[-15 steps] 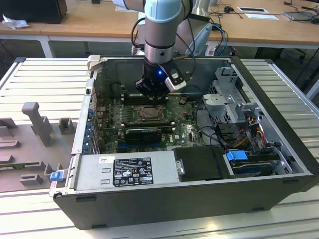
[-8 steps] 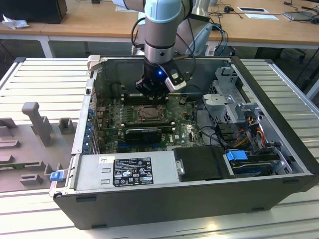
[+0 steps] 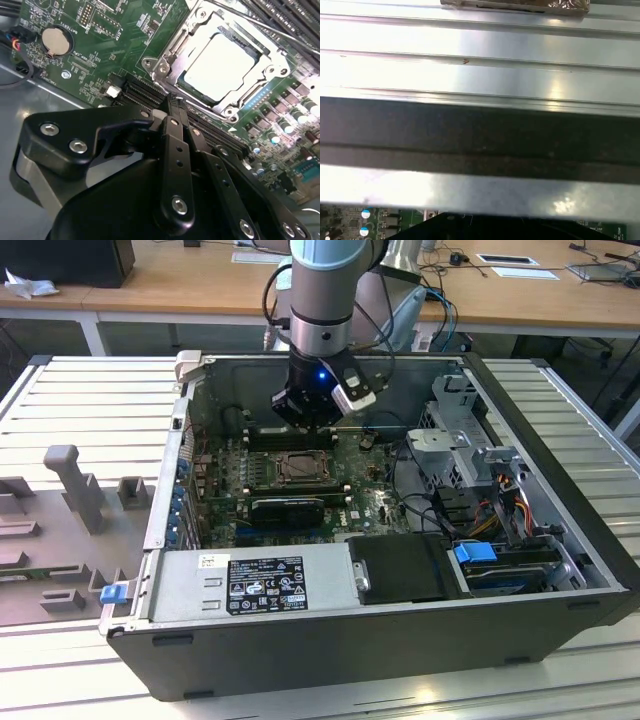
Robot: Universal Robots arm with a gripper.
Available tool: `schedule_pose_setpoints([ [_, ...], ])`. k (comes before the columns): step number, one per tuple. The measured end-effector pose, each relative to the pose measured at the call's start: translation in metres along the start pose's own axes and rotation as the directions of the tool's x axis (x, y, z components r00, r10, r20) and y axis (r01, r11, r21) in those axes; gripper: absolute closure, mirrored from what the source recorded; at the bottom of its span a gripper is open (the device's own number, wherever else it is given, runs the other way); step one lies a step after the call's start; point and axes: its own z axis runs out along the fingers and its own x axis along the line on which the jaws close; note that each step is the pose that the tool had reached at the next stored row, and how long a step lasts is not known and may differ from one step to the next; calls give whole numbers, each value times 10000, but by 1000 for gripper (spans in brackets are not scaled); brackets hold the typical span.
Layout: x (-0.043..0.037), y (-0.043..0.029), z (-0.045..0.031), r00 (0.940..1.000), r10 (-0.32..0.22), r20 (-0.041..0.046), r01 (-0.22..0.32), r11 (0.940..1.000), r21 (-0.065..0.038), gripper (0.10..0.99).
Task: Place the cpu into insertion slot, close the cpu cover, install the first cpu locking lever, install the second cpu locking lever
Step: 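Install the first cpu locking lever, then install the second cpu locking lever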
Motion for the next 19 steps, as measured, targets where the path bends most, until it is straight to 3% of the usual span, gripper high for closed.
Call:
schedule_pose_setpoints([
  [3, -1, 4, -54, 10000, -1, -4, 1, 10000, 72, 980],
  [19, 6, -110, -63, 10000, 0, -5, 0, 10000, 75, 980],
])
